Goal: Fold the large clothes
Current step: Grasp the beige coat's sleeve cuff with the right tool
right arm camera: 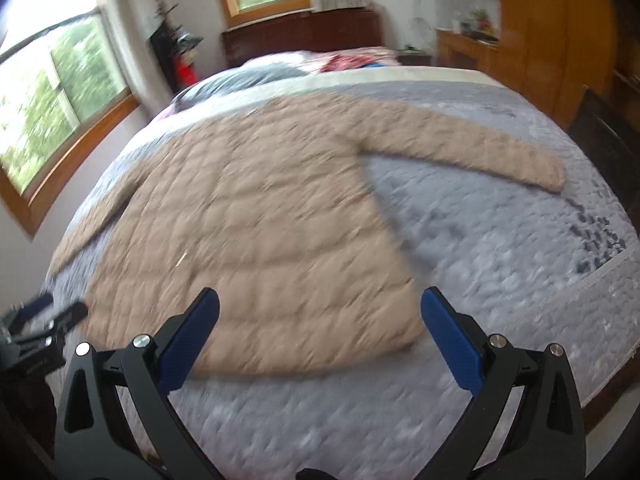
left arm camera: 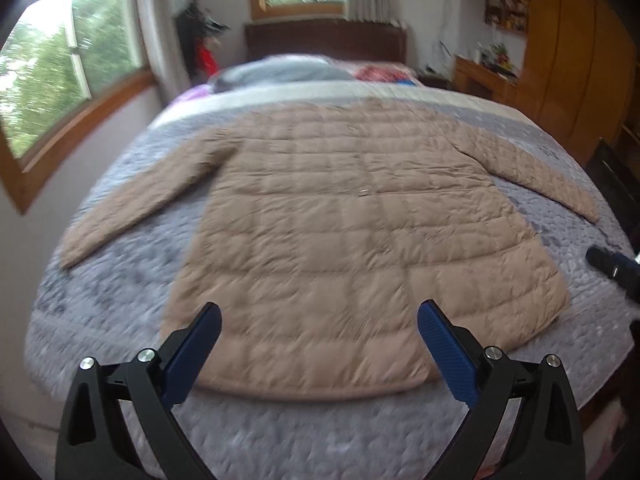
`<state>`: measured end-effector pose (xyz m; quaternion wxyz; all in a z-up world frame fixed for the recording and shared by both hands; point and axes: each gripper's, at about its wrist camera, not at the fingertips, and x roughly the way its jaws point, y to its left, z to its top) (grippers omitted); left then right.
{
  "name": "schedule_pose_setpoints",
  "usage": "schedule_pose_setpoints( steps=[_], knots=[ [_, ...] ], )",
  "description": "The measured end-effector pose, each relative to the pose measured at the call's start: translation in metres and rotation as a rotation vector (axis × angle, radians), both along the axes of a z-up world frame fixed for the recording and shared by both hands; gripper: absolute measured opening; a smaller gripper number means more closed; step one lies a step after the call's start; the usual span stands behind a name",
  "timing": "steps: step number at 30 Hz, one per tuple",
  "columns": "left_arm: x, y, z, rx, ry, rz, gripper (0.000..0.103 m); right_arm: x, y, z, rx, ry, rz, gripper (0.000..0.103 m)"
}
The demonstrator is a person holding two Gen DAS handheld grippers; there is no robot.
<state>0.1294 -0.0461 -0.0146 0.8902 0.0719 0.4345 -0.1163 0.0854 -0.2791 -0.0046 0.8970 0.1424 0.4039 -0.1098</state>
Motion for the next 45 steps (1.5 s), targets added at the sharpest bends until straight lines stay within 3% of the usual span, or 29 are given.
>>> schedule_pose_setpoints(
  steps=[2, 7, 9, 12, 16, 26, 28, 29, 32, 34, 35, 36, 38, 41, 45],
  knots=[
    [0.027, -0.018, 0.0, 0.021, 0.023, -0.035, 0.098, 0.019, -0.038, 0.005, 0.009, -0.006, -0.064, 0.1],
    [0.103, -0.072, 0.003, 0.016, 0.069, -0.104, 0.098, 0.067, -0.137, 0.002, 0.146, 0.029, -0.172, 0.1],
    [0.127, -0.095, 0.001, 0.025, 0.07, -0.143, 0.098, 0.079, -0.181, -0.006, 0.18, 0.029, -0.238, 0.1],
    [0.171, -0.13, -0.011, -0.043, 0.111, -0.22, 0.098, 0.094, -0.243, -0.024, 0.23, 0.083, -0.328, 0.1],
    [0.214, -0.167, -0.031, -0.067, 0.183, -0.227, 0.098, 0.105, -0.306, -0.054, 0.248, 0.172, -0.408, 0.1],
    [0.271, -0.224, -0.073, -0.144, 0.305, -0.25, 0.087, 0.111, -0.366, -0.095, 0.311, 0.236, -0.445, 0.097],
    [0.278, -0.227, -0.079, -0.161, 0.317, -0.248, 0.084, 0.116, -0.369, -0.1, 0.323, 0.248, -0.438, 0.092],
    [0.28, -0.228, -0.082, -0.172, 0.326, -0.251, 0.082, 0.119, -0.37, -0.105, 0.339, 0.251, -0.43, 0.08],
    [0.289, -0.229, -0.093, -0.207, 0.351, -0.252, 0.074, 0.127, -0.367, -0.109, 0.307, 0.264, -0.43, 0.074],
    [0.295, -0.225, -0.099, -0.229, 0.358, -0.238, 0.067, 0.131, -0.364, -0.107, 0.272, 0.265, -0.42, 0.059],
    [0.297, -0.223, -0.101, -0.244, 0.357, -0.233, 0.066, 0.134, -0.366, -0.107, 0.281, 0.259, -0.418, 0.046],
    [0.298, -0.22, -0.101, -0.26, 0.355, -0.231, 0.064, 0.135, -0.366, -0.106, 0.303, 0.244, -0.417, 0.028],
    [0.3, -0.214, -0.101, -0.285, 0.358, -0.232, 0.061, 0.137, -0.368, -0.102, 0.401, 0.183, -0.402, 0.008],
    [0.302, -0.205, -0.098, -0.324, 0.365, -0.225, 0.057, 0.144, -0.355, -0.078, 0.411, 0.095, -0.375, 0.007],
    [0.306, -0.195, -0.096, -0.353, 0.365, -0.206, 0.052, 0.172, -0.313, -0.046, 0.431, -0.014, -0.243, 0.007]
  ],
)
